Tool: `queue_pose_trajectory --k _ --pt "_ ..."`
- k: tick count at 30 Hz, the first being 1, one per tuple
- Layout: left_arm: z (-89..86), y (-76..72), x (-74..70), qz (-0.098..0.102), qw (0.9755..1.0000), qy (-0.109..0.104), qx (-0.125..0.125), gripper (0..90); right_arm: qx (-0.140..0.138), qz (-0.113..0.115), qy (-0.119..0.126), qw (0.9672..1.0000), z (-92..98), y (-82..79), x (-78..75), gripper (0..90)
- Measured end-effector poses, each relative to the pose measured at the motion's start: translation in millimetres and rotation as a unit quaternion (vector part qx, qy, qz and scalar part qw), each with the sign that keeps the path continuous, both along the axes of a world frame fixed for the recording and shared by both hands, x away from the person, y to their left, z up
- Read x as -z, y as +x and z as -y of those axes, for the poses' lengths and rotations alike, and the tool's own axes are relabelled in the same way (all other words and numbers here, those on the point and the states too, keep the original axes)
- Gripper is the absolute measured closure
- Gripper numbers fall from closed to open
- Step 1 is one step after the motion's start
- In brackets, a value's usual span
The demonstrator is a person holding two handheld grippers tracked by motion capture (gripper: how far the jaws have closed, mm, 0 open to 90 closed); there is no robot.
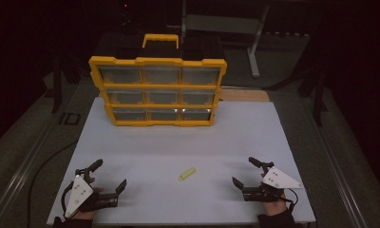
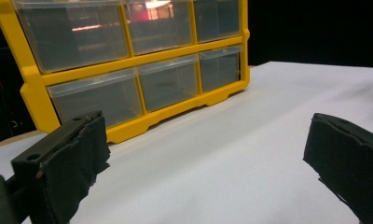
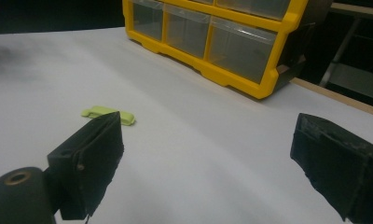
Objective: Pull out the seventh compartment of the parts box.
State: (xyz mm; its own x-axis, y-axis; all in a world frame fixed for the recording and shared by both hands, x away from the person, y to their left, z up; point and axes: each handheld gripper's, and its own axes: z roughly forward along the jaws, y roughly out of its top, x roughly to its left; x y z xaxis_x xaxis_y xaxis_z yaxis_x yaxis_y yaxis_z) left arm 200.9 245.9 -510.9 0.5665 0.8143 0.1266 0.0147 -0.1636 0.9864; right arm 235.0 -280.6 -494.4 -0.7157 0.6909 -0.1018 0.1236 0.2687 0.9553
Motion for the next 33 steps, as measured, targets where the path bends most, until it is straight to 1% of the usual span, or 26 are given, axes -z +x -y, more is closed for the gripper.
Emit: queue_pose_trajectory --k 3,5,8,12,13,14,16,17,20,21,23,25,26,28,31,32,33 --pt "0.2 -0.6 -0.6 -0.002 1.0000 -0.002 -0.002 0.0 -0.003 0.000 -0.002 1.0000 -1.3 -0.6 -0.2 9.3" --pt "0.4 -0.6 -1.2 -0.008 1.0000 -0.003 -0.003 0.0 -0.007 0.005 -0.007 0.9999 -2.1 -1.3 -0.6 9.3" --pt "1.1 -0.3 -1.8 -0.013 0.9999 -0.003 -0.001 0.0 -0.009 0.005 -0.007 0.9999 -2.3 -1.4 -0.7 9.3" --pt "3.4 -0.5 -1.7 -0.017 0.9998 0.005 0.000 0.0 -0.009 0.006 -0.003 0.9999 -0.9 -1.6 -2.0 9.4" --pt "3.5 -0.8 -1.9 -0.017 0.9998 0.006 0.003 0.0 -0.009 0.006 -0.003 0.9999 -0.9 -1.6 -2.0 9.4" --pt "2.9 -1.1 -2.2 -0.019 0.9997 0.006 0.013 0.0 -0.008 0.006 -0.001 0.9999 -0.6 -1.9 -2.6 9.4" --pt "3.5 -1.7 -2.9 -0.018 0.9997 0.006 0.013 0.0 -0.006 0.009 0.000 0.9999 -0.2 -2.1 -3.5 9.4" --pt "3.3 -1.9 -3.3 -0.019 0.9996 0.004 0.019 0.0 -0.007 0.009 0.001 0.9999 -0.1 -2.1 -3.8 9.4" --pt "3.7 -2.4 -4.7 -0.022 0.9995 0.000 0.025 0.0 -0.007 0.010 0.003 0.9999 0.1 -2.0 -4.5 9.4" --pt "4.4 -2.3 -5.3 -0.024 0.9994 0.003 0.025 0.0 -0.008 0.008 0.007 0.9999 0.2 -2.2 -4.9 9.4" --pt "5.3 -2.1 -5.6 -0.026 0.9993 0.006 0.026 0.0 -0.009 0.010 0.004 0.9999 -0.1 -2.3 -5.2 9.3" --pt "7.8 -1.1 -6.2 -0.034 0.9990 0.016 0.024 0.0 -0.010 0.010 0.003 0.9999 -0.3 -2.4 -5.2 9.4" --pt "9.0 -0.6 -6.5 -0.040 0.9987 0.015 0.029 0.0 -0.011 0.010 0.004 0.9999 -0.7 -2.5 -5.3 9.4" --pt "11.8 -0.2 -7.9 -0.044 0.9981 0.022 0.037 0.0 -0.011 0.011 0.005 0.9999 -0.5 -2.5 -5.6 9.4" --pt "16.3 -0.8 -12.2 -0.042 0.9975 0.033 0.046 0.0 -0.011 0.012 0.007 0.9998 -0.2 -2.2 -5.9 9.4" --pt "18.3 -1.5 -14.1 -0.038 0.9977 0.036 0.043 0.0 -0.011 0.012 0.009 0.9998 0.2 -2.3 -6.3 9.4" --pt "20.7 -2.0 -18.5 -0.034 0.9976 0.036 0.048 0.0 -0.010 0.012 0.010 0.9998 0.2 -2.7 -6.7 9.4"
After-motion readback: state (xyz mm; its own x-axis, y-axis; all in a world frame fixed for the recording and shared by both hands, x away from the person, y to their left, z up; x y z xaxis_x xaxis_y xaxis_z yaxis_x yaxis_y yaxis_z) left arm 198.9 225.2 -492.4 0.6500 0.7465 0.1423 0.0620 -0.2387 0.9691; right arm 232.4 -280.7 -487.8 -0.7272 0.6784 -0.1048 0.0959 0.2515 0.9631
